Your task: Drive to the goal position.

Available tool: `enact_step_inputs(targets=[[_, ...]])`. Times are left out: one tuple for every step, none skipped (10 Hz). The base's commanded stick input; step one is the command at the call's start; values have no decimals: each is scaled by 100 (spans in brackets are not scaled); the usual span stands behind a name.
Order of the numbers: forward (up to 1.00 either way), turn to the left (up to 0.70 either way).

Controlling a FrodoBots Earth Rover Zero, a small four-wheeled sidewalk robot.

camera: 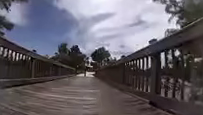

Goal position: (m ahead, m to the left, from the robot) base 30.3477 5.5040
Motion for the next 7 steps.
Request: enact_step_inputs(targets=[[85,20],[85,0],[85,0],[85,0],[85,0],[85,0],[85,0]])
